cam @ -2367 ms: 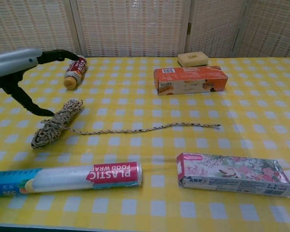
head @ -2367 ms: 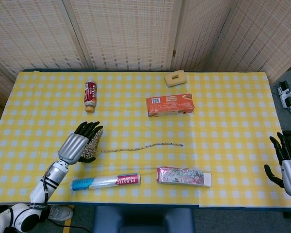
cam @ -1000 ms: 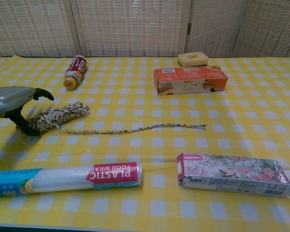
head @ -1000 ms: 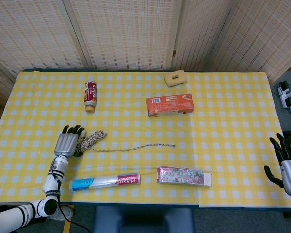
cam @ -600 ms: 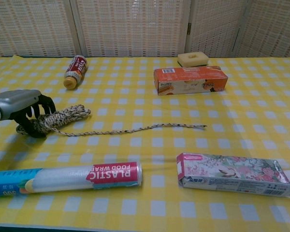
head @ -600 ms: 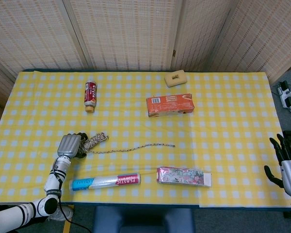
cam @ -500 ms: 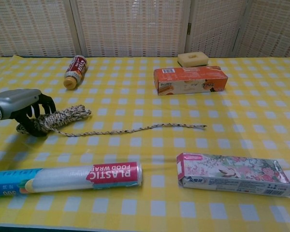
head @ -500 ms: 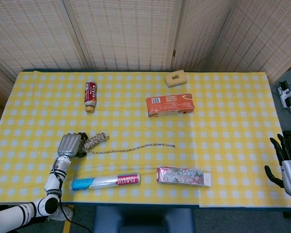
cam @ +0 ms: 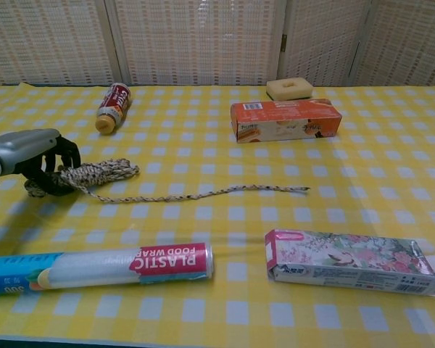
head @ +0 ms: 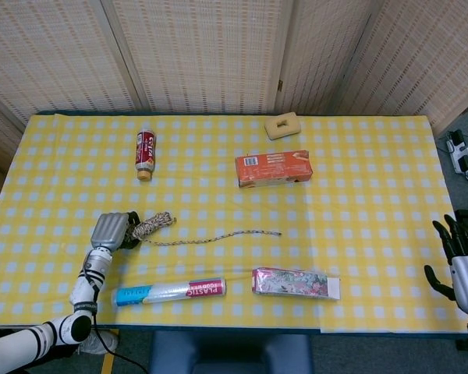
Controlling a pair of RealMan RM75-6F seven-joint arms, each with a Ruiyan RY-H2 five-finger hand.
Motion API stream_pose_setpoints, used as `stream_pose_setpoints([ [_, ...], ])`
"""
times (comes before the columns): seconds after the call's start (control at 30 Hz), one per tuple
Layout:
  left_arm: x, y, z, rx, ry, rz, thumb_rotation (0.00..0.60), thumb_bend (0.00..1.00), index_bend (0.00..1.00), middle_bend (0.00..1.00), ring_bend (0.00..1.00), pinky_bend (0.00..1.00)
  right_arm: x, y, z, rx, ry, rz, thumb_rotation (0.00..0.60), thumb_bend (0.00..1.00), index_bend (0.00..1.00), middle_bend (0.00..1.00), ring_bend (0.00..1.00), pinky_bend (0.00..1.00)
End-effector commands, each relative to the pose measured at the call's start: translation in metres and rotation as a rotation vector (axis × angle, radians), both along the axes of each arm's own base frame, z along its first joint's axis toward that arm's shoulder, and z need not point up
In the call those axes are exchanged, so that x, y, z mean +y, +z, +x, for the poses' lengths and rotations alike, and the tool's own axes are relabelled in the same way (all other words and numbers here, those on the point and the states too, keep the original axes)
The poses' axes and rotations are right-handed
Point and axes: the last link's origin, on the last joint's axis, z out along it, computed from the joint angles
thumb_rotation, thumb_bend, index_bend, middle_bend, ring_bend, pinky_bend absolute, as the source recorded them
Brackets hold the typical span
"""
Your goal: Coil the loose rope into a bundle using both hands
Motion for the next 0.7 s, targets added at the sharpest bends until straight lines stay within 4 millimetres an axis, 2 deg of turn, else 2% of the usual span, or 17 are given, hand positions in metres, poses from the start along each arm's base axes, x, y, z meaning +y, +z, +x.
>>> stream_pose_setpoints([
  [0.03, -0.001, 0.000, -0.003, -0.019, -0.013, 0.007, 0.600, 0.55, 0.71, 0.67, 0.67, 0.70, 0.000, 0.000, 0.001, 0.000, 0.002, 0.002, 0.600, 0.40, 0.00, 0.00, 0.01, 0.00],
  [0.13, -0.001, 0.000, -0.004, -0.037, -0.027, 0.005, 0.600, 0.58, 0.75, 0.70, 0.70, 0.75, -0.001, -0.001, 0.002, 0.003, 0.009, 0.004, 0.600, 0.40, 0.00, 0.00, 0.01, 0.00],
  [0.3, -0.003, 0.003, -0.003, -0.114, -0.044, 0.006, 0.600, 0.61, 0.76, 0.73, 0.72, 0.78, -0.007, -0.003, 0.010, -0.006, 0.032, 0.012, 0.600, 0.40, 0.00, 0.00, 0.01, 0.00],
  [0.47, -0.008, 0.010, 0.004, -0.196, -0.074, 0.005, 0.600, 0.61, 0.77, 0.73, 0.72, 0.78, -0.027, -0.014, 0.029, -0.023, 0.096, 0.062, 0.600, 0.40, 0.02, 0.00, 0.04, 0.00],
  [0.57, -0.011, 0.013, 0.009, -0.237, -0.088, -0.004, 0.600, 0.61, 0.77, 0.73, 0.72, 0.78, -0.045, -0.027, 0.045, -0.046, 0.141, 0.089, 0.600, 0.40, 0.13, 0.02, 0.07, 0.00],
  [0.7, -0.015, 0.015, 0.016, -0.263, -0.117, -0.019, 0.600, 0.62, 0.77, 0.73, 0.72, 0.78, -0.070, -0.049, 0.066, -0.070, 0.190, 0.148, 0.600, 0.40, 0.32, 0.09, 0.11, 0.00],
])
